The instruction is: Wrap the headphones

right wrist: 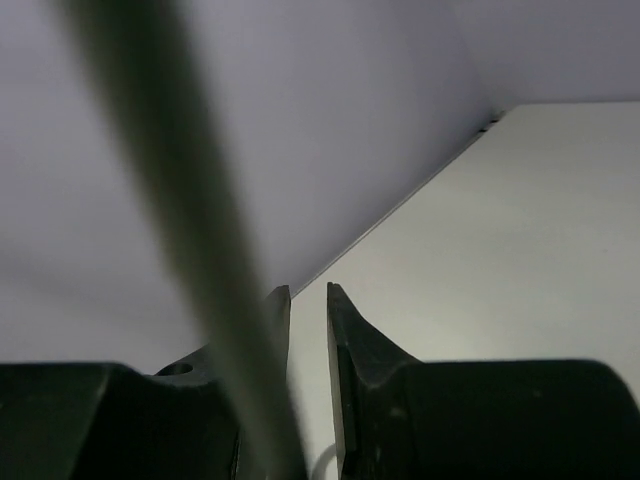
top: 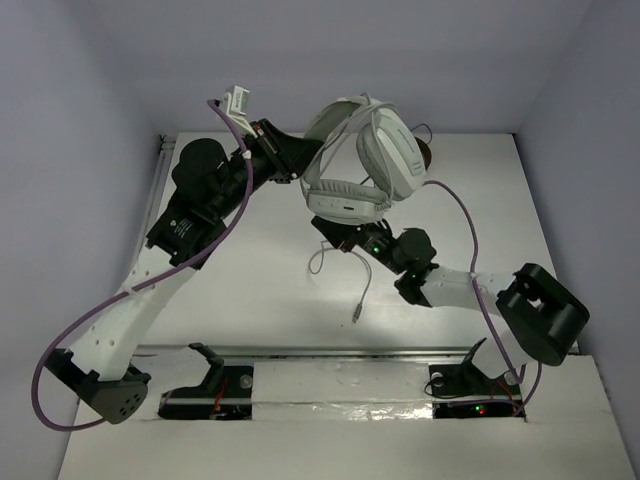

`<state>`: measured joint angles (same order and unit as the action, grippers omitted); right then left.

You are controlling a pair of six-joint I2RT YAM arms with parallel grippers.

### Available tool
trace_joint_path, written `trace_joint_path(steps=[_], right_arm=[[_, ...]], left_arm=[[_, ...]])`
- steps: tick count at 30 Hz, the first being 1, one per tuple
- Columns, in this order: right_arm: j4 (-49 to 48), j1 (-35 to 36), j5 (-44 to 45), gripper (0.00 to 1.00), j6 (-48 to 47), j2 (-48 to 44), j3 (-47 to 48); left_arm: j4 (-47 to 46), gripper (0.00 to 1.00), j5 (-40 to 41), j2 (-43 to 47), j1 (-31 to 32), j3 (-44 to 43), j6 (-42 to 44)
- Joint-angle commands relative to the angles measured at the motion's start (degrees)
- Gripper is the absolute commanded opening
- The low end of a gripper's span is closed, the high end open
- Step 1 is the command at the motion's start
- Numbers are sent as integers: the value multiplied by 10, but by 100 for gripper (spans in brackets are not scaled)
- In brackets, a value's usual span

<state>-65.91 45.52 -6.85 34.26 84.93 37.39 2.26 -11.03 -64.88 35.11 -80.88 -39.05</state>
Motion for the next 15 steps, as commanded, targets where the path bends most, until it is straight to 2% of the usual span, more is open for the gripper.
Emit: trace_joint_path(steps=[1,5,11,15], right_arm=[[-104,14,-67,27,40,0,-4],[-114,55,-85,27,57,6,-8],[4,161,12,27,35,9,7],[-14,205,12,28,53,14,-15]], left_arm=[[-87,0,9,-2,3,-49,-34],[-96,0,46,-7,3,-60,-29],[-118,0,158,3,8,-51,-9],[-121,0,246,3,8,-57,28]])
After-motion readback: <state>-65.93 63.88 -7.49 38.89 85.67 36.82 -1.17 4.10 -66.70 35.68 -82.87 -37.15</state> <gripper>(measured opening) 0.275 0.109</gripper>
